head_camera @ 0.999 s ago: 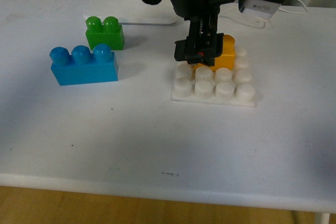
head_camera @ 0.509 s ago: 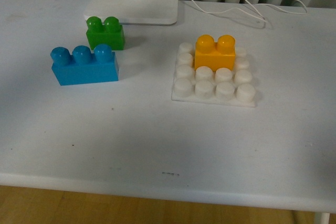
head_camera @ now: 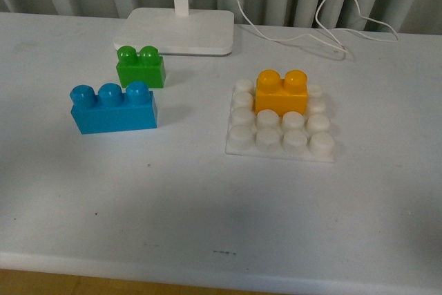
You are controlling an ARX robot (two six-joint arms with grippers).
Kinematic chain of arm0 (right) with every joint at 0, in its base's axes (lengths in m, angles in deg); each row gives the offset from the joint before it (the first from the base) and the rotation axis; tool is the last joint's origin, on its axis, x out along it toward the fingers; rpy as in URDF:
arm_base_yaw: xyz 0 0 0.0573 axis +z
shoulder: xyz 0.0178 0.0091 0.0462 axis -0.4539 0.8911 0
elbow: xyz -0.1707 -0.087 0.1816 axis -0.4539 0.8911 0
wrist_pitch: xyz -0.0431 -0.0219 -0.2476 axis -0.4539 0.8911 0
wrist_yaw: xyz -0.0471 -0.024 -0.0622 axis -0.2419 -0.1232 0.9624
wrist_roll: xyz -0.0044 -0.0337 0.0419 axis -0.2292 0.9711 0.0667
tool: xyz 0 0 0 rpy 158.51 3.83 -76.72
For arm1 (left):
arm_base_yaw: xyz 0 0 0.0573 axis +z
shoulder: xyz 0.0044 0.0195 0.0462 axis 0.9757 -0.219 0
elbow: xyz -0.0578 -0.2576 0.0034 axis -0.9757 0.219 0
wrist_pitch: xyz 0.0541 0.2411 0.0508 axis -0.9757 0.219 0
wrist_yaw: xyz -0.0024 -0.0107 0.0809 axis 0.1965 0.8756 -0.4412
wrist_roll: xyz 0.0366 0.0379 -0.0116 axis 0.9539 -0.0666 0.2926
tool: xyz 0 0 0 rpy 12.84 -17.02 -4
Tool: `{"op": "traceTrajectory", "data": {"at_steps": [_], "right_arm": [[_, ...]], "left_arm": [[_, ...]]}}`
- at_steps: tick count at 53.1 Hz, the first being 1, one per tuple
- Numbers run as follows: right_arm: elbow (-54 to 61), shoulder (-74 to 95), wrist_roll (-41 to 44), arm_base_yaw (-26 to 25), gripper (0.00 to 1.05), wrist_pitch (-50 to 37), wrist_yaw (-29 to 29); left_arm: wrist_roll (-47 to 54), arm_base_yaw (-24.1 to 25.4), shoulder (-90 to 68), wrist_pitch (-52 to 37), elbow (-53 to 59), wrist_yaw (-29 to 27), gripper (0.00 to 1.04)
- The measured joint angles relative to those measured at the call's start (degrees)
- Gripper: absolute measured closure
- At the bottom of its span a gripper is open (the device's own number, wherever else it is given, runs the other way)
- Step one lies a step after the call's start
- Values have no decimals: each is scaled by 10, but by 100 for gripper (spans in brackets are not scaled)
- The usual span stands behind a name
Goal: Insert yellow block into base center
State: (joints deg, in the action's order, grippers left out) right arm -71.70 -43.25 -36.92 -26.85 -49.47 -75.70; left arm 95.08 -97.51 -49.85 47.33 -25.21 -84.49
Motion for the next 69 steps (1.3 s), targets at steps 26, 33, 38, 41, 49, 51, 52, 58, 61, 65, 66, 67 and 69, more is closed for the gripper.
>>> {"op": "traceTrajectory", "data": {"at_steps": [26,33,38,41,49,51,52,58,61,65,66,67,69], "right_arm": [[0,0,0,0,9,0,-1],[0,0,0,0,9,0,0],[0,0,0,0,9,0,0],[0,0,0,0,9,0,0],[0,0,0,0,9,0,1],[0,0,0,0,9,0,0],[0,0,0,0,9,0,0],[0,0,0,0,9,0,0],[0,0,0,0,9,0,0],[0,0,0,0,9,0,0],[0,0,0,0,9,0,0],[0,0,0,0,9,0,0],[0,0,0,0,9,0,0]], "left_arm": [[-420,72,174,-53,148,9,58],[-442,104,213,-38,172,43,85],[-448,121,239,-25,184,60,101],[-449,129,251,-19,190,64,101],[-453,198,296,10,206,130,101],[-453,199,304,15,209,132,101],[-453,200,309,18,210,134,101],[-453,200,329,33,216,135,101],[-453,200,337,37,220,135,101],[-453,200,349,32,231,136,101],[-454,200,351,33,231,135,101],[-454,200,354,34,231,135,101],[-453,200,360,39,231,136,101]]}}
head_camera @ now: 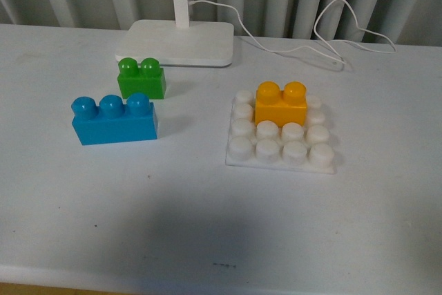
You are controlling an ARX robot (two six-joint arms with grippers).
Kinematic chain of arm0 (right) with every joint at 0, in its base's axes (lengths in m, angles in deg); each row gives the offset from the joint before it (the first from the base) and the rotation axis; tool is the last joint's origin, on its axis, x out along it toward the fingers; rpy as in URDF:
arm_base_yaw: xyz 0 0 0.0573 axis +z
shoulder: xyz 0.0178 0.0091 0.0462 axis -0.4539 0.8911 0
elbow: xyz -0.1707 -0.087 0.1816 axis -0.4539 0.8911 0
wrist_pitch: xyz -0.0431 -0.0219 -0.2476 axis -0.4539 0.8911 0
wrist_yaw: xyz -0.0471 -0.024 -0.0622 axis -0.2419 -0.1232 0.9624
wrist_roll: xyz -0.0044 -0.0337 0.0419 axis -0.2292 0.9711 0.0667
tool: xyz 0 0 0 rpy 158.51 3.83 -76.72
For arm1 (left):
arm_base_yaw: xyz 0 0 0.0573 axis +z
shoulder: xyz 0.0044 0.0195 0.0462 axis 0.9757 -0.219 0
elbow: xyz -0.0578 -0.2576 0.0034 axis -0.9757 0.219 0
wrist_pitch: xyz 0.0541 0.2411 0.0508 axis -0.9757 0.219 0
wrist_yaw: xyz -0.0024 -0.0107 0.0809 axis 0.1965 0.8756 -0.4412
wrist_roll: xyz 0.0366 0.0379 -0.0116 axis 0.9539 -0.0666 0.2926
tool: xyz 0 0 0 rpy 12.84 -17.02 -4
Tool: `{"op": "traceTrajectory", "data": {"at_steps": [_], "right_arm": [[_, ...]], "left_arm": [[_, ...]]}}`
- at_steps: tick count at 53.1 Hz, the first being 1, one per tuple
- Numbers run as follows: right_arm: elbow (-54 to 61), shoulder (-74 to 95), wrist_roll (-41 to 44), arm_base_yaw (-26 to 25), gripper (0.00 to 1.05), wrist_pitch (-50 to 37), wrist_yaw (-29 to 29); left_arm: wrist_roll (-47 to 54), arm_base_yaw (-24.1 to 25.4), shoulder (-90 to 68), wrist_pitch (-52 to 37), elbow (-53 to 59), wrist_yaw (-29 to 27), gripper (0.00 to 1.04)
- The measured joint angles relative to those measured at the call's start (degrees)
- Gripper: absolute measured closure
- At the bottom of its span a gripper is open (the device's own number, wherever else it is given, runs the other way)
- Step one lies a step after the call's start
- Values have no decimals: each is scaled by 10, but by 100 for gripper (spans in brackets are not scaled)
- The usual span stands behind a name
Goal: Insert yellow block into base center
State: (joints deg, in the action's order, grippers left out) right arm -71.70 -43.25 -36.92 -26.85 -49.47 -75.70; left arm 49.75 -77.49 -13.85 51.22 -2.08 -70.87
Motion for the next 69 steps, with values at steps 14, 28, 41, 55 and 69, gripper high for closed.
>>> {"op": "traceTrajectory", "data": {"at_steps": [14,28,41,55,69], "right_arm": [[0,0,0,0,9,0,0],[0,0,0,0,9,0,0],[0,0,0,0,9,0,0],[0,0,0,0,9,0,0],[0,0,0,0,9,0,0]], "left_arm": [[0,0,41,40,0,-1,101],[-1,0,143,146,0,-1,101],[-1,0,143,146,0,-1,101],[-2,0,143,146,0,-1,58],[-2,0,143,146,0,-1,11]]}}
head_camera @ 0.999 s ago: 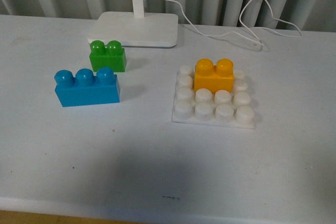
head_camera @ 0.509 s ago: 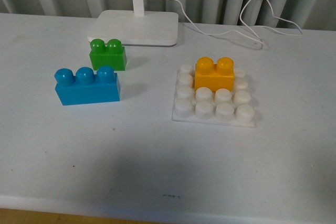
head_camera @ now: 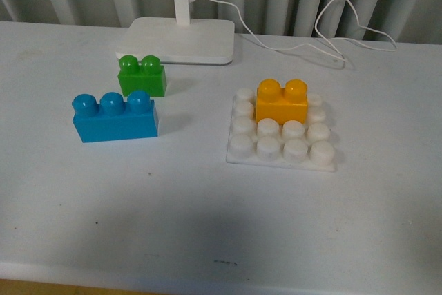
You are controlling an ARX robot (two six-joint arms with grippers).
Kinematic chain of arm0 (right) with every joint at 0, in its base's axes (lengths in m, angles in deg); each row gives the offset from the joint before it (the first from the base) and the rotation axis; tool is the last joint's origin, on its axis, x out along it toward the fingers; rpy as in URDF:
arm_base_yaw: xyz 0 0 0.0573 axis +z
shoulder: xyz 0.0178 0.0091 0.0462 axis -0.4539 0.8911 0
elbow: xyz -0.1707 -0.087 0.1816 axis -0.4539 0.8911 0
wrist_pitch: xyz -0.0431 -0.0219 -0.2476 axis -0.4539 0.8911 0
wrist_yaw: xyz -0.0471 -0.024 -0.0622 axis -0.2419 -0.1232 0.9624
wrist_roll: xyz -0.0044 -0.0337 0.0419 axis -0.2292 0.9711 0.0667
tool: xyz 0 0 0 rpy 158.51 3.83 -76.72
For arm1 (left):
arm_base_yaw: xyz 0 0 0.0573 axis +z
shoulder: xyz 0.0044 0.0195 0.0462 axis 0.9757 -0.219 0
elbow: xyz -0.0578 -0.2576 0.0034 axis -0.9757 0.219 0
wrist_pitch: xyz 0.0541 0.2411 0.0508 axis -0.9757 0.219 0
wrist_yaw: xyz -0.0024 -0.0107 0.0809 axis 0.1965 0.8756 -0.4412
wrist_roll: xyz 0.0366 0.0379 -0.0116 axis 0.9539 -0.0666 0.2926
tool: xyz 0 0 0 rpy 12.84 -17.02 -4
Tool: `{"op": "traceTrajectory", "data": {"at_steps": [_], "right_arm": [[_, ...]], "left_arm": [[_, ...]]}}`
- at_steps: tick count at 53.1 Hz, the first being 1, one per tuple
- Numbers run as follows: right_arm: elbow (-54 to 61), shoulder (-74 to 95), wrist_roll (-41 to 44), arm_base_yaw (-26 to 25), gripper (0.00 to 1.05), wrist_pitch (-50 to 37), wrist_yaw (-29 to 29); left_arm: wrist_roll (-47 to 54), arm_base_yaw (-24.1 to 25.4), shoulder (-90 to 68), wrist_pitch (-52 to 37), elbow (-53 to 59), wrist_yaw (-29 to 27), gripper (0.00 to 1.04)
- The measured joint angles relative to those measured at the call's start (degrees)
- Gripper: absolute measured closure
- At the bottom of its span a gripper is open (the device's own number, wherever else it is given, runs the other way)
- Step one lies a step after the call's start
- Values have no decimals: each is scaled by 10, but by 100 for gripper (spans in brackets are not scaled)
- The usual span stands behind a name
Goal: Insert yellow block into base center
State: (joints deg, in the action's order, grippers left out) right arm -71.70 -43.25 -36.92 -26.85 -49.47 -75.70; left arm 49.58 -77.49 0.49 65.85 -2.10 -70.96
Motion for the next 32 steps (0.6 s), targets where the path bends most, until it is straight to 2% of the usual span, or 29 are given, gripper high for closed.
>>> {"op": "traceTrajectory", "data": {"at_steps": [3,6,32], "right_arm": [[0,0,0,0,9,0,0],[0,0,0,0,9,0,0],[0,0,0,0,9,0,0]], "left_arm": [[0,0,0,0,0,0,5],[0,0,0,0,0,0,7],[0,0,0,0,0,0,6]]}}
